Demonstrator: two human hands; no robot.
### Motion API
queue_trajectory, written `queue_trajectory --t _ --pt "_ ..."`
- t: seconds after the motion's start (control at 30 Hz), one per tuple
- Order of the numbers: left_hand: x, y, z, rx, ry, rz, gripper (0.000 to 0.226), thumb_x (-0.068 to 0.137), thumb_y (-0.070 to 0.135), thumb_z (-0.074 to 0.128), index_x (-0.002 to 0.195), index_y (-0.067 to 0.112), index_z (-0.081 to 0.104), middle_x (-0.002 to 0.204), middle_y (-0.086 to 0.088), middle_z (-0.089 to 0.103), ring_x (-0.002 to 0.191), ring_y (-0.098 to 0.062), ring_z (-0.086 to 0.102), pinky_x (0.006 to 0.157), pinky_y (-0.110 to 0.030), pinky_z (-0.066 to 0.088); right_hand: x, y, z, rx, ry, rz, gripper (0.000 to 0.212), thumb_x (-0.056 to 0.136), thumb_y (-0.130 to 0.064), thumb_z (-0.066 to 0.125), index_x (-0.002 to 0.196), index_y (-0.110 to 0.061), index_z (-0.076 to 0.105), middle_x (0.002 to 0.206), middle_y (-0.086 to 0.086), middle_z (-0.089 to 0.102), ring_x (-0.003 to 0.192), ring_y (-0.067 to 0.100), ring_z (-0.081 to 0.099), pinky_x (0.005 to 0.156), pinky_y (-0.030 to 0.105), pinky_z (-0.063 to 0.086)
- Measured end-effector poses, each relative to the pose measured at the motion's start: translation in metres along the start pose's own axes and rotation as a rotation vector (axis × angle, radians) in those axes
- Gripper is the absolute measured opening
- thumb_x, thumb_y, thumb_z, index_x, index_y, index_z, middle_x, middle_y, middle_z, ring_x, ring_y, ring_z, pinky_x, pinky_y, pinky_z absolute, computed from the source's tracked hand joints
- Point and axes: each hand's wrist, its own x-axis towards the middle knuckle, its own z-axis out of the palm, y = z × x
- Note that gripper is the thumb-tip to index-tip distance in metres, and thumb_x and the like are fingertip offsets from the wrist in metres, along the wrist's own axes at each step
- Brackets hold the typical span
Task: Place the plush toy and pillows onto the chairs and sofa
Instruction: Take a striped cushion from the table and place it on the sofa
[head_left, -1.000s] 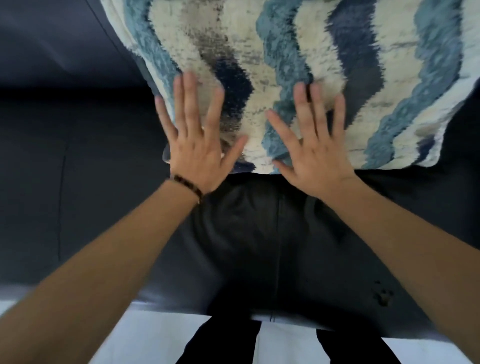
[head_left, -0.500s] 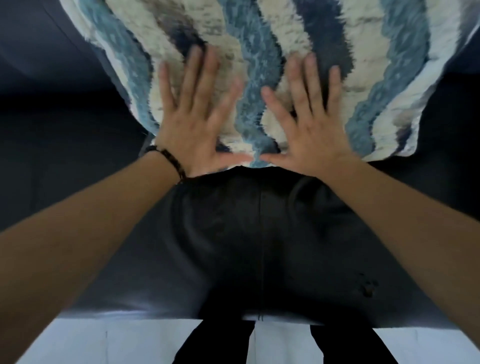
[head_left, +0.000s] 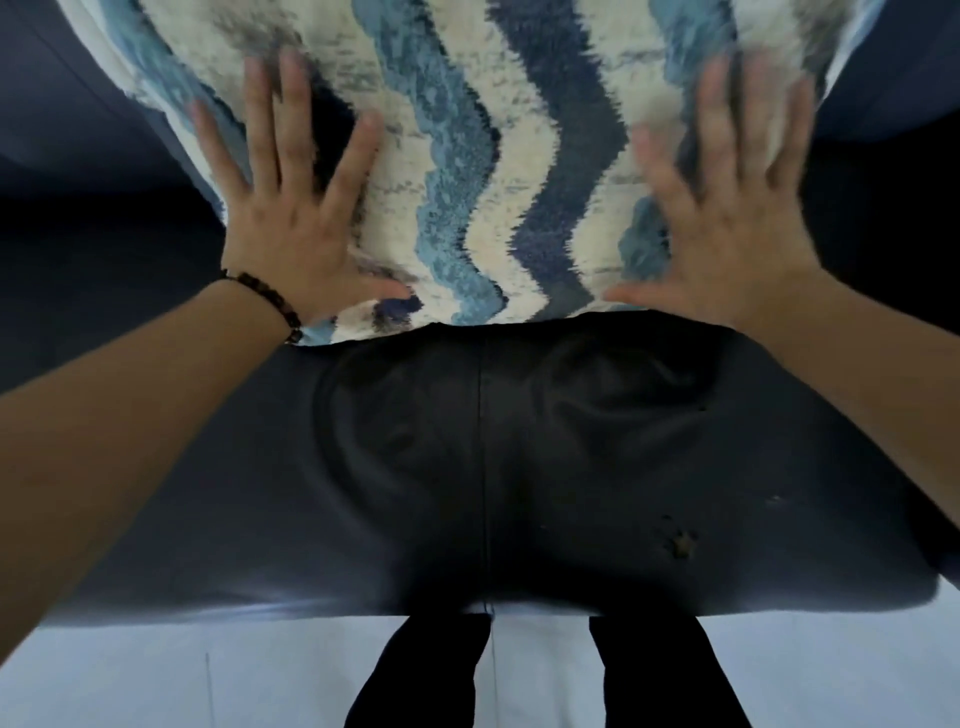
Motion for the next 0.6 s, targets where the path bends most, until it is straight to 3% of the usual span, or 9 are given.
queue_trajectory --t 0.07,0.13,0.27,0.37,0.47,0.53,0.6 --pt "0.017 -0.001 -0.015 -0.042 -0.045 -0.096 0.141 0.056 0.099 0.053 0.155 0.032 -0.023 0.159 -0.039 0.007 0.146 -0.06 0.009 0.107 -0.083 0.009 0.03 -0.019 -0.016 0.011 0.081 -0.055 0.136 0.067 -0.093 0.057 0.161 -0.024 -0.014 0.163 0.037 0.009 0.148 0.06 0.012 0.112 0.079 0.008" --pt "0.027 -0.006 -0.016 -0.031 -0.118 -0.175 0.146 0.051 0.096 0.057 0.157 0.031 -0.018 0.163 -0.032 -0.004 0.148 -0.056 0.001 0.108 -0.082 0.01 0.052 -0.022 -0.023 0.01 0.083 -0.08 0.138 0.063 -0.089 0.063 0.162 -0.026 -0.008 0.167 0.029 0.002 0.152 0.053 0.006 0.114 0.078 0.008" --pt "0.023 -0.022 -0.006 0.039 -0.218 -0.115 0.14 0.055 0.1 0.042 0.156 0.027 -0.022 0.165 -0.025 -0.01 0.15 -0.052 -0.004 0.109 -0.08 0.015 0.039 0.025 -0.005 0.032 0.023 0.0 0.127 0.07 -0.091 0.056 0.16 -0.035 -0.014 0.17 0.019 -0.004 0.155 0.046 0.001 0.116 0.077 0.008" --pt "0.013 -0.016 -0.008 0.025 -0.257 -0.101 0.134 0.063 0.096 0.041 0.158 0.023 -0.017 0.165 -0.027 -0.008 0.15 -0.052 -0.004 0.111 -0.078 0.011 0.003 0.048 0.008 0.014 -0.042 0.094 0.118 0.075 -0.091 0.041 0.162 -0.03 -0.008 0.17 0.016 -0.009 0.156 0.042 -0.003 0.115 0.078 0.011" --pt "-0.002 0.012 -0.026 -0.189 -0.284 -0.257 0.115 0.078 0.091 0.031 0.16 0.021 -0.01 0.166 -0.025 -0.007 0.151 -0.05 -0.004 0.116 -0.072 0.006 -0.019 0.039 -0.002 0.142 -0.154 0.193 0.115 0.081 -0.081 0.049 0.162 -0.023 -0.01 0.169 0.02 -0.011 0.155 0.047 -0.004 0.116 0.075 0.012" --pt "-0.028 0.044 -0.054 -0.42 -0.29 -0.441 0.1 0.086 0.083 0.021 0.161 0.021 -0.003 0.168 -0.019 -0.005 0.154 -0.043 -0.004 0.119 -0.067 0.004 -0.046 0.019 -0.019 0.355 -0.175 0.295 0.106 0.087 -0.075 0.046 0.163 -0.017 -0.001 0.169 0.024 -0.005 0.154 0.048 0.001 0.118 0.071 0.017" --pt "-0.069 0.083 -0.092 -0.617 -0.327 -0.546 0.091 0.092 0.074 0.025 0.162 0.02 0.004 0.169 -0.015 -0.002 0.155 -0.037 -0.002 0.122 -0.061 0.005 -0.089 -0.012 -0.042 0.537 -0.208 0.401 0.098 0.09 -0.07 0.04 0.163 -0.012 0.011 0.169 0.024 0.005 0.155 0.047 0.008 0.119 0.064 0.02"
